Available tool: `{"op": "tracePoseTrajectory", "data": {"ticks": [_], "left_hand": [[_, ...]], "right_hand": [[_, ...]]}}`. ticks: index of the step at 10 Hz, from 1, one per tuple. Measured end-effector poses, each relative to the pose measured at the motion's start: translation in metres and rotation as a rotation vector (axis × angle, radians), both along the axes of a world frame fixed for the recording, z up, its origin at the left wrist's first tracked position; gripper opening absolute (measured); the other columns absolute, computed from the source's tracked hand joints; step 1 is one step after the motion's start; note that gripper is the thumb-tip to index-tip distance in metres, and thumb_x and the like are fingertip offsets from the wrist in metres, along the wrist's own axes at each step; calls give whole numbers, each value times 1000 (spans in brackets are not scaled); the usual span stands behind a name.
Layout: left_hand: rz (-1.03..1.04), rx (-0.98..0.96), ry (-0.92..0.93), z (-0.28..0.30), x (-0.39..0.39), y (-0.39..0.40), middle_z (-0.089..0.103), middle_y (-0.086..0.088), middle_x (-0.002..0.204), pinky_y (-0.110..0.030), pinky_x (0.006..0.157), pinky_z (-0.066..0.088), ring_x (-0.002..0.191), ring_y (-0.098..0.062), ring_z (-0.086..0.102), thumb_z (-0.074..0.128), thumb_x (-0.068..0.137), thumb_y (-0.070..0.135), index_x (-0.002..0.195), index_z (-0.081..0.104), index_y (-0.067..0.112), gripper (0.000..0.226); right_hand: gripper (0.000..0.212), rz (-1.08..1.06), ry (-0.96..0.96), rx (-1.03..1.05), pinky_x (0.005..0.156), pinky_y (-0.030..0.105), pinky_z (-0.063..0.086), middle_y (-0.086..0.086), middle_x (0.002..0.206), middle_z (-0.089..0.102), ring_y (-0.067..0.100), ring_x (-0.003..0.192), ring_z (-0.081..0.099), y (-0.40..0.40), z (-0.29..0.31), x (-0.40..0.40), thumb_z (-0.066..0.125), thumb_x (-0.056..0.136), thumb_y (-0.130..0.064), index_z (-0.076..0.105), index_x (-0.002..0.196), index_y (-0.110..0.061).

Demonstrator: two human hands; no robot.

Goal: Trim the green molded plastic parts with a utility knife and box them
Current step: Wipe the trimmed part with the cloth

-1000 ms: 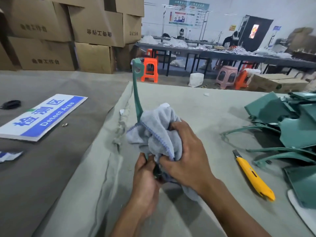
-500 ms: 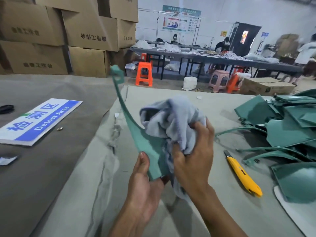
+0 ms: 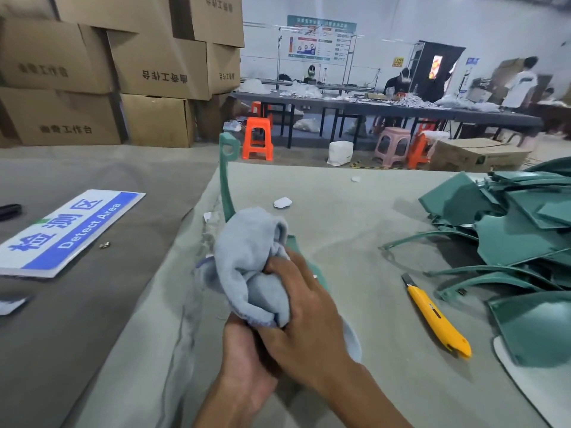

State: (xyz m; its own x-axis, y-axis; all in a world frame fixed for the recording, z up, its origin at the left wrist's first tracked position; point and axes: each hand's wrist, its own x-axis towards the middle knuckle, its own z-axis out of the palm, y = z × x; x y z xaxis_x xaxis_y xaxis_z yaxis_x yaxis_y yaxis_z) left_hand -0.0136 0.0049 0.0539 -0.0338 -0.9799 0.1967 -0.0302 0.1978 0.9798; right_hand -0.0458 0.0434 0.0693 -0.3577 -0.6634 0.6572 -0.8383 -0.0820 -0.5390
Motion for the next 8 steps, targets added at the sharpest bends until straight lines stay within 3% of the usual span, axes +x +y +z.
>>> {"op": "tracePoseTrajectory", "data": {"ticks": [1, 2, 3, 4, 5, 6, 7, 8], "left_hand": [[-480, 725, 636, -3, 29, -12, 76, -1, 82, -34, 60, 61, 72, -17, 76, 30, 107, 19, 118, 57, 11, 30], [-537, 583, 562, -19, 37, -38, 79, -5, 87, -33, 53, 60, 71, -19, 76, 45, 106, 15, 112, 66, 12, 22], [-459, 422, 487, -24, 26, -38, 78, -12, 98, -35, 54, 59, 72, -26, 75, 50, 106, 14, 114, 69, 14, 22], [-514, 200, 278, -38, 27, -27, 76, -4, 95, -31, 68, 62, 87, -24, 75, 49, 104, 0, 110, 65, 18, 25], [-532, 45, 112, -43, 24, -21, 74, 3, 89, -23, 69, 60, 92, -22, 74, 51, 100, -6, 108, 63, 15, 26], [-534, 85, 152, -32, 19, -16, 77, 13, 91, -20, 56, 58, 82, -6, 74, 51, 102, -3, 110, 67, 24, 32], [-563, 136, 254, -29, 20, -14, 76, 11, 89, -37, 61, 63, 81, -17, 75, 50, 102, -1, 113, 67, 18, 28], [-515, 175, 345, -29, 16, -15, 77, 9, 88, -32, 54, 61, 73, -14, 75, 52, 102, 4, 110, 67, 23, 26]], "right_hand": [[37, 171, -406, 22, 72, 28, 57, -10, 96, 74, 8, 85, 71, 11, 11, -7, 71, 74, -9, 65, 102, -32], [39, 83, -559, -210, 60, 17, 50, -5, 85, 72, 6, 71, 67, 20, 30, -25, 66, 67, -2, 66, 98, -26], [52, -59, -316, -397, 75, 10, 49, -10, 107, 67, 2, 95, 66, 19, 43, -24, 69, 72, -4, 58, 111, -35], [54, -115, 194, -367, 103, 20, 46, 11, 151, 42, 21, 140, 50, 13, 26, -15, 72, 83, -16, 56, 133, -26], [44, -211, 450, -383, 94, 39, 57, 13, 152, 39, 34, 128, 58, 7, 16, -22, 75, 92, -20, 59, 133, -26], [40, -286, 356, -557, 99, 28, 52, 15, 148, 38, 31, 135, 50, 9, 51, -36, 70, 93, -13, 59, 131, -19], [52, -351, 134, -715, 106, 22, 42, 22, 135, 49, 29, 128, 52, 15, 103, -50, 77, 78, 0, 64, 127, -8], [45, -149, -484, -1031, 97, 41, 57, 9, 113, 71, 28, 106, 69, 21, 140, -65, 79, 74, -1, 68, 113, -21]]}}
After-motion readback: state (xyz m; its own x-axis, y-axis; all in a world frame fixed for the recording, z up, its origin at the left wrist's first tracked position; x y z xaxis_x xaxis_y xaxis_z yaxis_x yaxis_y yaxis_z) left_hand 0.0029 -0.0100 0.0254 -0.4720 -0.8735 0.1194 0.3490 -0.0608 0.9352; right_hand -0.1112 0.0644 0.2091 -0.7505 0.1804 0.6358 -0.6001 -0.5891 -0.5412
